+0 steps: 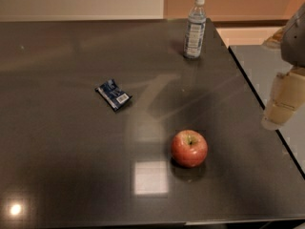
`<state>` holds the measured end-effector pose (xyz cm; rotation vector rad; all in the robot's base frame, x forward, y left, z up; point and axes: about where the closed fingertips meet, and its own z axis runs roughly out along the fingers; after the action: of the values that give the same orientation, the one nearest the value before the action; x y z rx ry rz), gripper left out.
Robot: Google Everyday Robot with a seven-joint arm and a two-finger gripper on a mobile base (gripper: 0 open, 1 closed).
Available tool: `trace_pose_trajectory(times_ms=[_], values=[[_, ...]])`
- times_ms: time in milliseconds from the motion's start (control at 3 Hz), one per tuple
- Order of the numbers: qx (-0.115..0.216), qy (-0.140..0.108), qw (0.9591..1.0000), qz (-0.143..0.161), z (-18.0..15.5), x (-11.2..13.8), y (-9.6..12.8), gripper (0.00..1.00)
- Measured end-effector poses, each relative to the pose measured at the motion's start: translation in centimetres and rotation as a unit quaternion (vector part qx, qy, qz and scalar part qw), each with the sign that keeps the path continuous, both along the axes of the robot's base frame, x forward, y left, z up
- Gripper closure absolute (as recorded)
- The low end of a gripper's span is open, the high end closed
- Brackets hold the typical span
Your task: Knock blue plastic bottle over
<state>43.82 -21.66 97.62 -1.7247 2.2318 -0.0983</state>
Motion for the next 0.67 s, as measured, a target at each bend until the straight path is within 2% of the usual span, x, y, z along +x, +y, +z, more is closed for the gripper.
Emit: trace_pose_trajectory(times_ms=[333,667], values=[[0.001,-0.001,1.0,0.0,0.1,0.0,0.0,0.0],[0.025,-0.007,0.9996,0.008,0.4,1.8,0.2,0.0]])
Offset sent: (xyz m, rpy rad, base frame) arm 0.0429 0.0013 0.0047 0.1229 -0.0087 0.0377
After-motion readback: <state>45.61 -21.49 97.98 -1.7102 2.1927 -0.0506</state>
